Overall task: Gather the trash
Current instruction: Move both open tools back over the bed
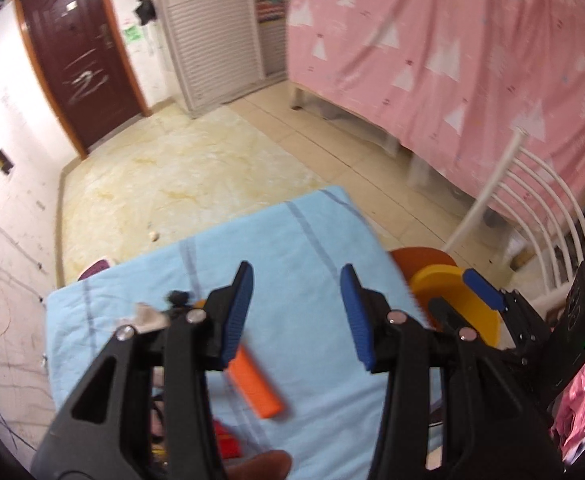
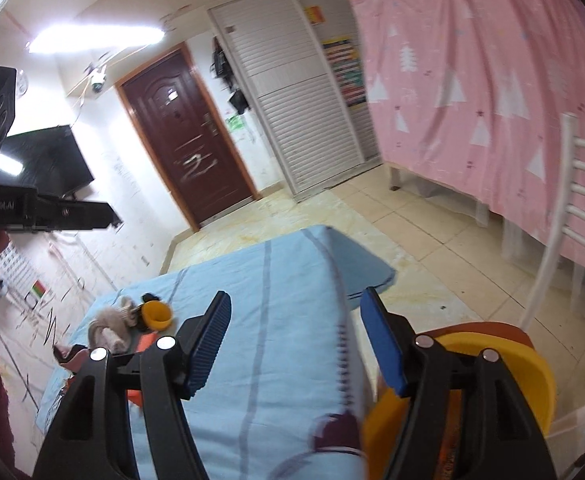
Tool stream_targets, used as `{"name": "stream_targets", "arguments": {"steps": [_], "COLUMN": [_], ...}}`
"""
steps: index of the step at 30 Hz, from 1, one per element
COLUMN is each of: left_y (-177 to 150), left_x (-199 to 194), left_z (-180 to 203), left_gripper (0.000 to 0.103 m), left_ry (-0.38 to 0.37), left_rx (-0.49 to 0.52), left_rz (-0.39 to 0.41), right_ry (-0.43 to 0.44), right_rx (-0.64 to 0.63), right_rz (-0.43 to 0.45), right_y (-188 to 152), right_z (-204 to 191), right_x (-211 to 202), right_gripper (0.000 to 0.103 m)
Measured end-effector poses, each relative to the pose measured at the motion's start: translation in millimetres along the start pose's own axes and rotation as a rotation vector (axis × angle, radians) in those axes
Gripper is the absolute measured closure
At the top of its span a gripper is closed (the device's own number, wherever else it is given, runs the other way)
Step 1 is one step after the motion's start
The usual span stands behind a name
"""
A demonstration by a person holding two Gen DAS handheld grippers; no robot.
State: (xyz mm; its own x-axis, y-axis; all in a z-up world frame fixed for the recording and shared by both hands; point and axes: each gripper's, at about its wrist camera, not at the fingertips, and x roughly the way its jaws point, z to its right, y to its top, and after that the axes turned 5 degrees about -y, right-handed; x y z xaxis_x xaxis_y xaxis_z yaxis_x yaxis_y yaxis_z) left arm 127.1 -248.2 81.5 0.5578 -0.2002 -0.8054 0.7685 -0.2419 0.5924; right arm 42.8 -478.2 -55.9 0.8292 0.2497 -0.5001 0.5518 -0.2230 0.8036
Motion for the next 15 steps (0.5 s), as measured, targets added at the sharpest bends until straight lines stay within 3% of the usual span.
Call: {"name": "stream_targets", "arguments": {"steps": [15], "left_y": [-24.5], "left_x": [-20.3], "left_z": [-129.5], "left_gripper": [0.06], "left_ry": [0.091], "left_rx": [-0.141], "left_rz": [0.014], "right_ry": [0.101], "right_rx": [-0.174], "right_rz": [-0.104], "right_y": [3.3], "right_z": [-111.5], "right_x": [53.3], "right_gripper": [0.042]}}
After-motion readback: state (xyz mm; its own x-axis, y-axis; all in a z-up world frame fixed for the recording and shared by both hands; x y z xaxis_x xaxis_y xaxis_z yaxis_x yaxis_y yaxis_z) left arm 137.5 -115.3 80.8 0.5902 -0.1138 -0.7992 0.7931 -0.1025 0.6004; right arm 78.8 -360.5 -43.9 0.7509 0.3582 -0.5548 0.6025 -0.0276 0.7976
